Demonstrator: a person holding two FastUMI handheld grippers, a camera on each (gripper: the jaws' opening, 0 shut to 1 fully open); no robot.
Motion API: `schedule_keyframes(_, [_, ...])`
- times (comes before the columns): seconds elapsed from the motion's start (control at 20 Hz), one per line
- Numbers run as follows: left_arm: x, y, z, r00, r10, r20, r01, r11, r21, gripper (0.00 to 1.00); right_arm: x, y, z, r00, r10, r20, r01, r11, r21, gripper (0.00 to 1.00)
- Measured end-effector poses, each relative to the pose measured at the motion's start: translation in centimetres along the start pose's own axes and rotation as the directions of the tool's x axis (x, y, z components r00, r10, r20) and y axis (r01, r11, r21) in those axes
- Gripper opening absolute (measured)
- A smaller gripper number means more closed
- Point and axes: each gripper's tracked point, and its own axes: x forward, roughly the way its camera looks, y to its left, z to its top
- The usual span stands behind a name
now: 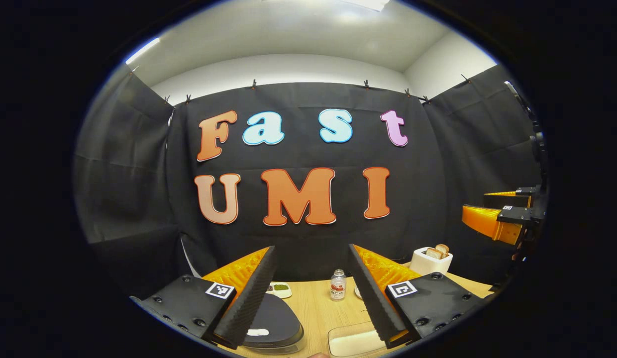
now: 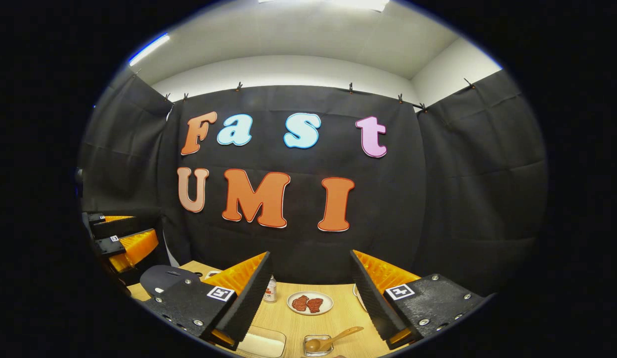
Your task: Close the left gripper, press the button to open the rice cooker; take a wooden spoon from the chopstick holder with the right hand, scoop a spoonful of rice and pour it into the rice cooker, then put the wooden spoon back into the chopstick holder.
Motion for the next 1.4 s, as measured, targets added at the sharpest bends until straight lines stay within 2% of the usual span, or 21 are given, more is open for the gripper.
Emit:
schedule_keyframes(0.05, [0.2,0.5,0.0,1.0,0.013,-0.002,-0.013,1.0,0.005,0.93,-0.1,0.0,-0.1,1.0,0.0,-0.001,0.0,1.0,-0.003,0.97])
schedule_keyframes(0.15, [0.7,2.1,0.0,0.999,0.042,-0.007,-0.042,0.999,0.002,1.0,-0.1,-0.4,-0.3,1.0,-0.008,-0.004,0.008,1.0,-0.002,0.95])
schedule_keyframes(0.2, [1.0,2.9,0.0,0.998,0.058,-0.01,-0.058,0.998,-0.002,0.93,-0.2,-0.6,-0.4,1.0,-0.013,-0.007,0.013,1.0,0.001,0.95])
schedule_keyframes(0.3, [1.2,5.2,-0.1,0.995,0.099,-0.021,-0.099,0.995,-0.008,1.0,-0.3,-1.0,-0.8,1.0,-0.022,-0.017,0.022,1.0,0.007,0.95])
schedule_keyframes(0.4, [1.2,7.2,-0.5,0.99,0.136,-0.029,-0.136,0.991,-0.011,0.98,-0.4,-1.6,-1.4,0.999,-0.033,-0.028,0.033,0.999,0.009,0.95])
schedule_keyframes(0.45, [1.1,8.1,-0.7,0.988,0.15,-0.036,-0.151,0.989,-0.012,1.0,-0.5,-1.8,-1.7,0.999,-0.04,-0.034,0.04,0.999,0.009,0.95])
schedule_keyframes(0.6, [1.1,10.3,-1.4,0.981,0.185,-0.058,-0.187,0.982,-0.035,0.89,-0.3,-2.2,-2.2,0.998,-0.047,-0.047,0.048,0.999,0.011,0.95])
schedule_keyframes(0.7, [1.5,10.6,-2.0,0.98,0.179,-0.087,-0.184,0.982,-0.05,0.57,-0.1,-2.3,-2.6,0.997,-0.05,-0.053,0.05,0.999,0.014,0.95])
schedule_keyframes(0.8, [1.6,12.8,-2.7,0.962,0.246,-0.121,-0.253,0.966,-0.045,0.25,0.1,-2.4,-3.0,0.997,-0.05,-0.06,0.051,0.999,0.017,0.95])
schedule_keyframes(0.85, [1.9,13.3,-3.4,0.957,0.248,-0.148,-0.258,0.965,-0.055,0.09,0.2,-2.4,-3.3,0.997,-0.049,-0.064,0.05,0.999,0.02,0.95])
schedule_keyframes(0.9, [2.3,13.5,-4.1,0.952,0.245,-0.182,-0.261,0.963,-0.071,0.05,0.3,-2.5,-3.5,0.996,-0.051,-0.07,0.053,0.998,0.021,0.95])
schedule_keyframes(1.0, [3.1,13.5,-6.6,0.934,0.213,-0.288,-0.25,0.963,-0.099,0.05,0.3,-3.1,-4.2,0.995,-0.061,-0.083,0.063,0.998,0.019,0.95])
schedule_keyframes(1.05, [3.4,13.7,-8.3,0.912,0.196,-0.359,-0.249,0.962,-0.108,0.06,0.2,-3.3,-4.4,0.994,-0.066,-0.088,0.067,0.998,0.019,0.97])
schedule_keyframes(1.15, [4.0,13.7,-11.5,0.849,0.161,-0.502,-0.254,0.96,-0.121,0.05,0.1,-3.7,-5.2,0.992,-0.069,-0.105,0.072,0.997,0.021,0.95])
schedule_keyframes(1.25, [4.6,13.4,-14.1,0.794,0.136,-0.593,-0.253,0.96,-0.118,0.05,-0.2,-4.3,-6.2,0.988,-0.079,-0.13,0.083,0.996,0.023,0.97])
schedule_keyframes(1.3, [4.9,13.5,-15.3,0.766,0.132,-0.63,-0.261,0.958,-0.116,0.05,-0.3,-4.4,-6.7,0.986,-0.082,-0.144,0.086,0.996,0.024,0.93])
schedule_keyframes(1.4, [4.4,13.5,-17.7,0.694,0.098,-0.714,-0.282,0.948,-0.144,0.06,-0.5,-4.8,-7.3,0.983,-0.089,-0.161,0.093,0.995,0.019,0.95])
